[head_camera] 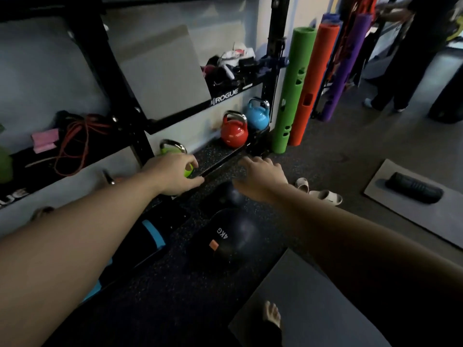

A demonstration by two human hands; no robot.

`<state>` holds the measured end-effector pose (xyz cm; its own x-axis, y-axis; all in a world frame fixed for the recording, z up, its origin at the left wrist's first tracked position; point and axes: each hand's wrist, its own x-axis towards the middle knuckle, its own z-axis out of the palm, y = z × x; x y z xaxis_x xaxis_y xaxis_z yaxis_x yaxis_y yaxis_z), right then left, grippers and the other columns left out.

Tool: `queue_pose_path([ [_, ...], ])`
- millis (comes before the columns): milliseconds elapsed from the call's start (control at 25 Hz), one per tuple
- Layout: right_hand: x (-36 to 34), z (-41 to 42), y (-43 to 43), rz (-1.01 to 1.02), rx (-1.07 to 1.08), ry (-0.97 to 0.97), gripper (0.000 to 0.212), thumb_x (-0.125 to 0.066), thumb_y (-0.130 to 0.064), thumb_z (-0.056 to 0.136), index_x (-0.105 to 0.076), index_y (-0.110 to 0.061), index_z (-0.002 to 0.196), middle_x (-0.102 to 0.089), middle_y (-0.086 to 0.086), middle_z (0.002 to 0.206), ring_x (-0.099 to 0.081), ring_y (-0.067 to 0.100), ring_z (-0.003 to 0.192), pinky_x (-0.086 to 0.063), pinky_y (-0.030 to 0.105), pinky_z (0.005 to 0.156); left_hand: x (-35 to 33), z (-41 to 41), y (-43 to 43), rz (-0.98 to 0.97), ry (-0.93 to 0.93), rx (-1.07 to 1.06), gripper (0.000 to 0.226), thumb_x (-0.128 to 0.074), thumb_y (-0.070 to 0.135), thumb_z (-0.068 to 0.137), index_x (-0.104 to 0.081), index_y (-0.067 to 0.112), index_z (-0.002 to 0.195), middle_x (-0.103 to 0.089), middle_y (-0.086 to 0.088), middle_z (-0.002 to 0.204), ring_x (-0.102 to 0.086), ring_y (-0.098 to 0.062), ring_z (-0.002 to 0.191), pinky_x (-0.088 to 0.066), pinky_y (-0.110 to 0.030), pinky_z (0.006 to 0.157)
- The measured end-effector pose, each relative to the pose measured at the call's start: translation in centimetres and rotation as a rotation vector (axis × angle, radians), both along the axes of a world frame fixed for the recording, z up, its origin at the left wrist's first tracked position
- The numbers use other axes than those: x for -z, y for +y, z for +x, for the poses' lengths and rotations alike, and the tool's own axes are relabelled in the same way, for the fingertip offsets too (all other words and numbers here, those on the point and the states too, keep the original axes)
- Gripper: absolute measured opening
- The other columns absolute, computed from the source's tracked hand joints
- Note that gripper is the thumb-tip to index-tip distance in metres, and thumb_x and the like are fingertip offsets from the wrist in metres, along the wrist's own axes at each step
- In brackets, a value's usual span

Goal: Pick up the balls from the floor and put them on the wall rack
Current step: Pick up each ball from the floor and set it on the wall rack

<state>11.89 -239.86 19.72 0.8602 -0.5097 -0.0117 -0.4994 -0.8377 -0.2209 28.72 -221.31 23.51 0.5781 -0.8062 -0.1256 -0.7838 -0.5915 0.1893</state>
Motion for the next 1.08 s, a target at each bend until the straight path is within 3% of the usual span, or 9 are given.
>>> queue_pose_path([
  [200, 8.5, 6.3, -10.2, 0.067, -0.089, 0.118, 0.073, -0.053, -0.070, 0.086, -0.047, -0.028, 0.145, -0.056, 0.011, 0.141, -0.047, 0.041, 0.130, -0.038, 0.055, 0.102, 9.1, 4.8, -8.2, -0.008, 0.118, -0.146, 0.056, -0.076, 0.061, 0.087, -0.069, 0.023, 0.128, -0.073, -0.007, 0.131, -0.068, -0.032, 0.120, -0.054, -0.045, 0.101],
  [440, 24.9, 10.5, -17.6, 0.152, -0.162, 0.334, 0.083, -0.046, -0.079, 0.086, -0.039, -0.029, 0.150, -0.049, 0.011, 0.146, -0.042, 0.041, 0.133, -0.038, 0.060, 0.101, 25.0, 8.6, -14.7, 0.071, 0.295, -0.236, 0.070, -0.067, 0.076, 0.078, -0.064, 0.032, 0.132, -0.066, 0.004, 0.132, -0.066, -0.025, 0.119, -0.056, -0.049, 0.100],
  [600, 37.6, 13.7, -18.6, 0.202, -0.185, 0.385, 0.090, -0.043, -0.085, 0.083, -0.034, -0.030, 0.154, -0.043, 0.010, 0.153, -0.036, 0.041, 0.138, -0.036, 0.064, 0.103, 38.0, 11.5, -15.9, 0.126, 0.347, -0.327, 0.077, -0.062, 0.082, 0.081, -0.057, 0.035, 0.143, -0.059, 0.006, 0.144, -0.063, -0.022, 0.121, -0.055, -0.043, 0.092],
  [680, 44.2, 15.1, -18.8, 0.223, -0.187, 0.406, 0.101, -0.038, -0.092, 0.077, -0.028, -0.030, 0.156, -0.036, 0.010, 0.159, -0.030, 0.043, 0.142, -0.034, 0.067, 0.103, 44.7, 12.8, -16.3, 0.169, 0.371, -0.387, 0.087, -0.057, 0.089, 0.080, -0.052, 0.036, 0.149, -0.054, 0.003, 0.152, -0.059, -0.026, 0.131, -0.053, -0.043, 0.094],
  [760, 50.3, 16.0, -19.0, 0.226, -0.191, 0.425, 0.114, -0.033, -0.101, 0.067, -0.021, -0.033, 0.158, -0.029, 0.010, 0.162, -0.025, 0.044, 0.144, -0.033, 0.070, 0.102, 51.5, 13.0, -16.4, 0.174, 0.445, -0.426, 0.105, -0.050, 0.098, 0.071, -0.046, 0.036, 0.156, -0.047, -0.001, 0.159, -0.051, -0.031, 0.142, -0.049, -0.045, 0.105],
  [920, 60.5, 18.2, -19.7, 0.291, -0.167, 0.449, 0.133, -0.031, -0.111, 0.050, -0.005, -0.040, 0.160, -0.014, 0.006, 0.169, -0.017, 0.043, 0.149, -0.034, 0.072, 0.103, 63.0, 14.5, -17.0, 0.069, 0.572, -0.587, 0.127, -0.043, 0.105, 0.058, -0.037, 0.035, 0.164, -0.038, -0.006, 0.168, -0.042, -0.031, 0.152, -0.039, -0.050, 0.122],
  [1040, 65.6, 19.6, -19.6, 0.351, -0.133, 0.436, 0.143, -0.035, -0.113, 0.040, 0.004, -0.045, 0.159, -0.001, 0.003, 0.172, -0.008, 0.044, 0.153, -0.030, 0.076, 0.106, 69.7, 13.7, -16.3, 0.086, 0.621, -0.673, 0.137, -0.039, 0.112, 0.053, -0.039, 0.032, 0.164, -0.044, -0.007, 0.166, -0.046, -0.029, 0.150, -0.040, -0.043, 0.118],
  [1080, 67.0, 20.1, -19.6, 0.363, -0.116, 0.408, 0.145, -0.035, -0.114, 0.037, 0.005, -0.047, 0.159, 0.003, 0.002, 0.172, -0.005, 0.044, 0.153, -0.027, 0.078, 0.106, 70.7, 14.8, -16.7, 0.009, 0.677, -0.721, 0.140, -0.036, 0.114, 0.049, -0.042, 0.032, 0.162, -0.048, -0.005, 0.163, -0.049, -0.027, 0.147, -0.041, -0.039, 0.111],
])
